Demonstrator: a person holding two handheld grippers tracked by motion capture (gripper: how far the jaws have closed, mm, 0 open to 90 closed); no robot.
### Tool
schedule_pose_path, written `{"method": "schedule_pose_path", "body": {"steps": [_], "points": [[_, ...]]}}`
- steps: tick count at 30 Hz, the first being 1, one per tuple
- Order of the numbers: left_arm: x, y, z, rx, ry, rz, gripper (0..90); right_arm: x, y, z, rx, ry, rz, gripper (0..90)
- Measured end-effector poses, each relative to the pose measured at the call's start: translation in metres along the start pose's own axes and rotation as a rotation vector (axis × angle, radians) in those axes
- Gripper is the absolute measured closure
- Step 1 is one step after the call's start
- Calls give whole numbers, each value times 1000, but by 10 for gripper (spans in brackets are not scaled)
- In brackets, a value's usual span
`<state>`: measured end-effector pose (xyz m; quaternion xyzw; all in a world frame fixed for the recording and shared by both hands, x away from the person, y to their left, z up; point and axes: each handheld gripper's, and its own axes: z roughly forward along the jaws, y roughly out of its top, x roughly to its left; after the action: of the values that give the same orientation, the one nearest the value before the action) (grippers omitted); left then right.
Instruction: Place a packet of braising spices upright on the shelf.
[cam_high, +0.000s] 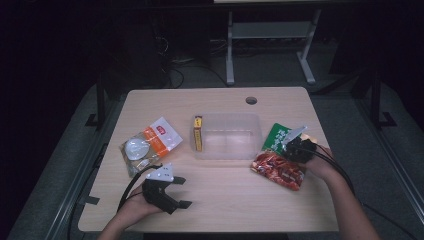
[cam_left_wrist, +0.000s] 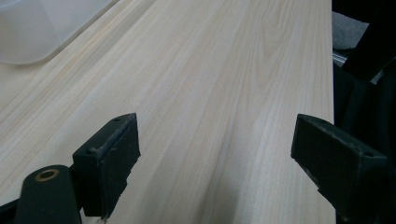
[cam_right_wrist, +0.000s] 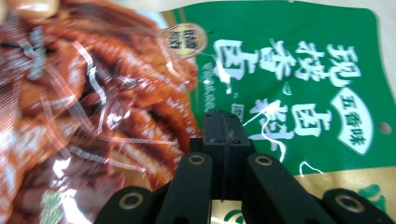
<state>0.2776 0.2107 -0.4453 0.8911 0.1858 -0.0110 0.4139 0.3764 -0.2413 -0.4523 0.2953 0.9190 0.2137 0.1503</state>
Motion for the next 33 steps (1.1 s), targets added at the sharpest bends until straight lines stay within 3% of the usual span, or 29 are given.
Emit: {"method": "schedule_pose_path", "body": {"steps": [1, 6, 12, 18, 22, 25, 28, 31, 33], "points": [[0, 0, 0, -1, -2, 0, 150, 4, -1, -1, -2, 6, -21, 900], [0, 1, 1, 2, -3, 5, 149, 20, -6, -7, -17, 26, -40, 900], [0, 2, 2, 6, -7, 7, 149, 27, -4, -9, -8, 45, -73, 900], [-1, 1, 1, 5, -11, 8, 150, 46, -1, -12, -25, 126, -118, 900], [-2, 1, 2, 3, -11, 16, 150, 54, 4, -11, -38, 119, -152, 900], [-2, 1, 1, 5, -10, 18, 150, 43, 3, -11, -72, 89, -120, 900], [0, 2, 1, 3, -5, 10, 149, 21, 1, -14, -118, 14, -30, 900], [-1, 2, 1, 0, -6, 11, 149, -3, 1, -11, -127, -62, 35, 900], [-1, 2, 1, 0, -7, 14, 150, -19, -1, -7, -143, -81, 89, 900]]}}
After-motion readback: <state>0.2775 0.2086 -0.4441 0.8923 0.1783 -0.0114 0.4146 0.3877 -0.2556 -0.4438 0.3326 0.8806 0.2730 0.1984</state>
